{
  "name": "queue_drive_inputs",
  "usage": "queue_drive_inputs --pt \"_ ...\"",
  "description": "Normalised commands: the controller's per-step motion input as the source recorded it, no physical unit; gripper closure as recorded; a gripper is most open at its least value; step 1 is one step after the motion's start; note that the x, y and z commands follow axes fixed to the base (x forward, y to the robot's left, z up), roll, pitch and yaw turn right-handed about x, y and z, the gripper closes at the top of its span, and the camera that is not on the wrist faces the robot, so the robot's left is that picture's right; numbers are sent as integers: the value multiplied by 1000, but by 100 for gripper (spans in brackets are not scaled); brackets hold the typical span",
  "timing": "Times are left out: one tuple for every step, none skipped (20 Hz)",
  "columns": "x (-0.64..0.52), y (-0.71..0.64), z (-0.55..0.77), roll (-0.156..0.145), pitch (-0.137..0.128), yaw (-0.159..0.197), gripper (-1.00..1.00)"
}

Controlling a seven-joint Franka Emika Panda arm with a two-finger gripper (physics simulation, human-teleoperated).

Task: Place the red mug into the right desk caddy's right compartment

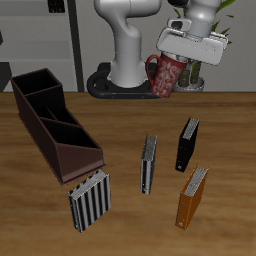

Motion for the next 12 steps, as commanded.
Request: queue_drive_inputs --pt "42 -445 180 -64 -12 -49 100" --pt "56 -477 202 -72 -27 -48 100" --pt "141 -638 146 -108 41 -96 100" --pt "6 -314 90 -29 17 -49 100" --pt "45 -554 196 -124 -56 -47 100" --pt "15 -461 105 -51 61 -80 100" --pt "-45 -269 103 -45 5 -47 100" --pt "-24 -488 224 -82 -20 -73 100" --pt "15 -354 140 -68 -33 -14 100" --pt "-126 -10 8 0 0 0 100" --pt "171 -457 141 -67 83 -68 100" --pt "-203 -628 390 -120 -82 -47 100"
